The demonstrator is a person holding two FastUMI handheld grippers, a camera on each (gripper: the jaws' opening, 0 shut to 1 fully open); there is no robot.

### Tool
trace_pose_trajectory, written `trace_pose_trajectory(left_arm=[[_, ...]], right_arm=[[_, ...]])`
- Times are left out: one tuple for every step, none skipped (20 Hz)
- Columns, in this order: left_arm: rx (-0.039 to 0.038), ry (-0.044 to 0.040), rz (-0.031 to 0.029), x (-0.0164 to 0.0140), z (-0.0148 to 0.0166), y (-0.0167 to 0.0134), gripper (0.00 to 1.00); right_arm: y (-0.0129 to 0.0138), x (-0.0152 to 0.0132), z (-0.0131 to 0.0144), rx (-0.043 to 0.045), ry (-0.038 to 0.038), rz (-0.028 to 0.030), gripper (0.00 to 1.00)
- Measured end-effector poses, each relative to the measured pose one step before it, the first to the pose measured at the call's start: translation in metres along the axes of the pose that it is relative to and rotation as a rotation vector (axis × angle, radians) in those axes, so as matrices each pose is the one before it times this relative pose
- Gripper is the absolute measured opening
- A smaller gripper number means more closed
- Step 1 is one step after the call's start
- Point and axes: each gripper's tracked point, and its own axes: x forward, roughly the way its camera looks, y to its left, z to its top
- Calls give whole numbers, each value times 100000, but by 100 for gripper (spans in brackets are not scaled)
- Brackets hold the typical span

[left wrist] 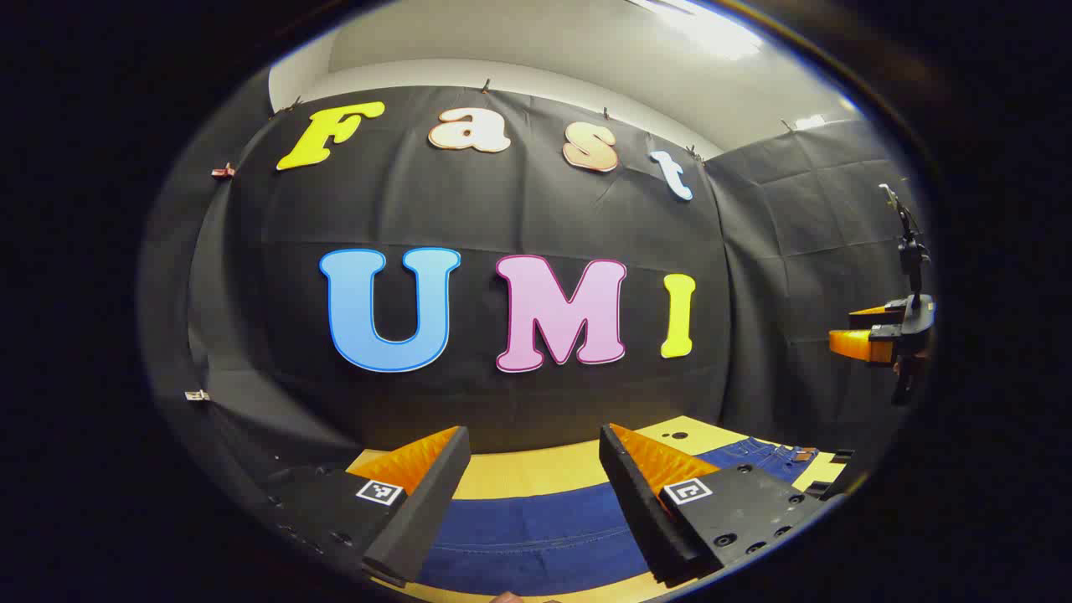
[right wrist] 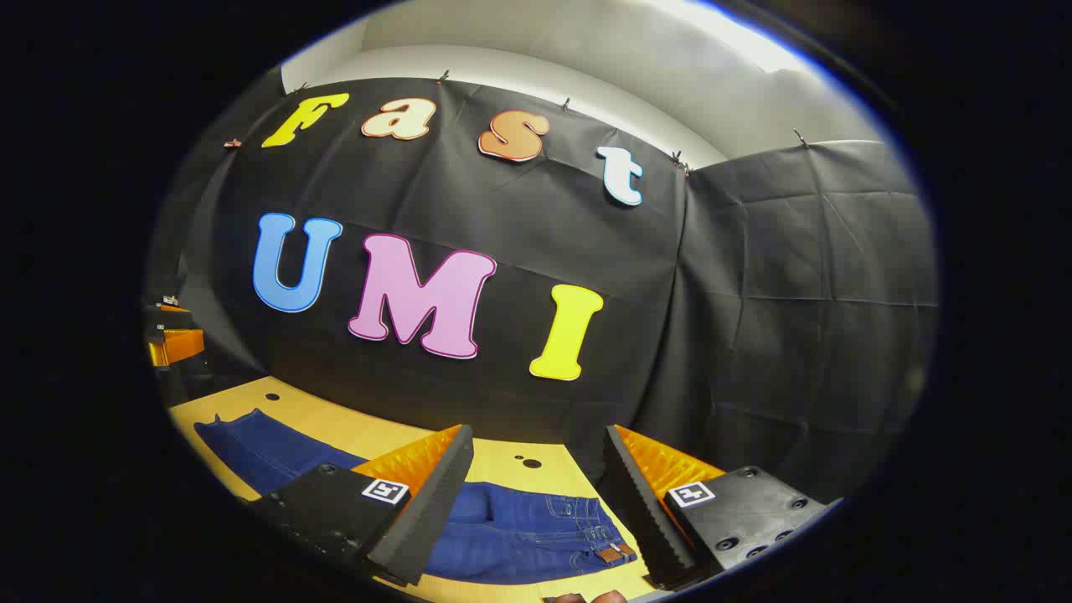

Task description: Grasp the waist and the cuffs of the jeans and fold them to make the two legs overlap; first hold the waist and fold one-third of the jeans toward the cuffs, then hold the cuffs and fold the remaining one-third in the same direction to finish folding.

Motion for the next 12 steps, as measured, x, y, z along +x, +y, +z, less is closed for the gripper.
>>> trace_pose_trajectory(left_arm=[[-353,393,9,-24,-24,32,97],[-467,127,36,-11,18,22,97],[-488,162,187,-8,-128,62,97],[-205,358,195,-88,-179,50,97],[15,375,338,5,-12,81,97],[-85,-185,198,29,84,86,97],[-183,-33,-12,-35,106,75,97],[-87,-106,183,-60,63,53,97],[-30,16,-41,-55,-84,35,97],[67,55,-137,-17,32,-11,97],[156,165,-3,11,-133,-31,99],[80,287,-178,40,-104,40,97]], right_arm=[[-49,-13,-41,825,282,-151,96],[-81,-7,43,891,84,-325,94],[-87,4,-41,1172,116,-353,94],[-21,-36,-17,1279,157,-331,94],[-24,-42,-70,1216,210,-205,94],[7,3,-137,937,300,-74,94],[9,9,-121,578,402,-184,94],[-75,-69,-100,276,274,-180,94],[-67,48,-83,137,266,-308,94],[6,-48,-35,222,91,-157,96],[102,-95,1,199,22,28,96],[65,-59,-74,24,50,-65,96]])
